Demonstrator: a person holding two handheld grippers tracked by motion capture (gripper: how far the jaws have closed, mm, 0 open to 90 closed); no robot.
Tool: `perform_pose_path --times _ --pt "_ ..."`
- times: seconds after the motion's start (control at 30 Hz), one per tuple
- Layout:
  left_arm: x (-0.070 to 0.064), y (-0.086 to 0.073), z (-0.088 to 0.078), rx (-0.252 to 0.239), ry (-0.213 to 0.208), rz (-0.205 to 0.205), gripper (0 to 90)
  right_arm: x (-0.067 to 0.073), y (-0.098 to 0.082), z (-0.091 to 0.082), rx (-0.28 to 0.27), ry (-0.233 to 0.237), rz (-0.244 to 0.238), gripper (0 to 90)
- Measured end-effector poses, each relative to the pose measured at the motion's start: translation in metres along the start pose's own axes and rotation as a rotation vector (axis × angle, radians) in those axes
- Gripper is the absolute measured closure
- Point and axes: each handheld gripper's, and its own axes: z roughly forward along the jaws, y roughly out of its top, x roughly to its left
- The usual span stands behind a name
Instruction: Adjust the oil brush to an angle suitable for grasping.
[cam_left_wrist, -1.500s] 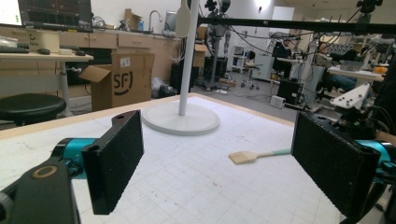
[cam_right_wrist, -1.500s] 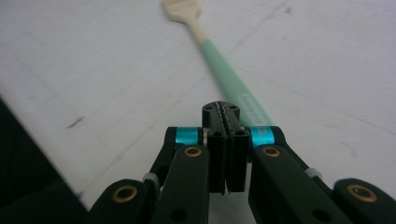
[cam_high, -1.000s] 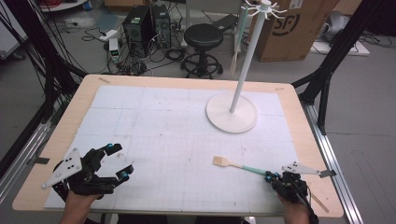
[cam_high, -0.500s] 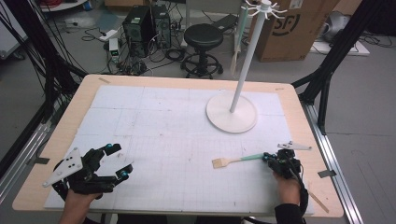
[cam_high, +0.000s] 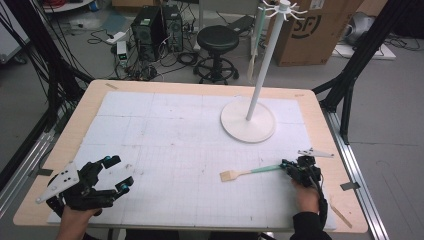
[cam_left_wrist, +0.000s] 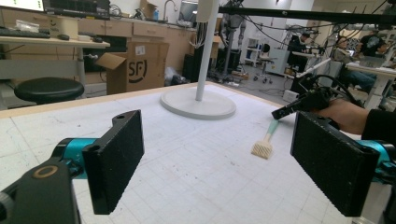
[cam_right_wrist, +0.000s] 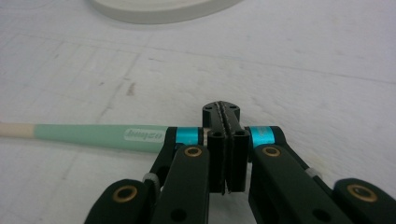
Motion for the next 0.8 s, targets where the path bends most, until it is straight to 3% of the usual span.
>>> perform_pose_path --times 0.33,0.73,0.8 --pt "0.002 -0.002 -0.003 -0.001 0.005 0.000 17.9 0.048 0.011 0.023 0.022 0.095 -0.061 89.3" --pt "0.004 -0.002 -0.002 -0.002 0.006 0.000 17.9 0.102 0.011 0.036 0.039 0.200 -0.112 89.3" --pt "0.004 -0.002 -0.001 0.001 0.007 -0.002 17.9 0.111 0.013 0.039 0.046 0.209 -0.139 89.3"
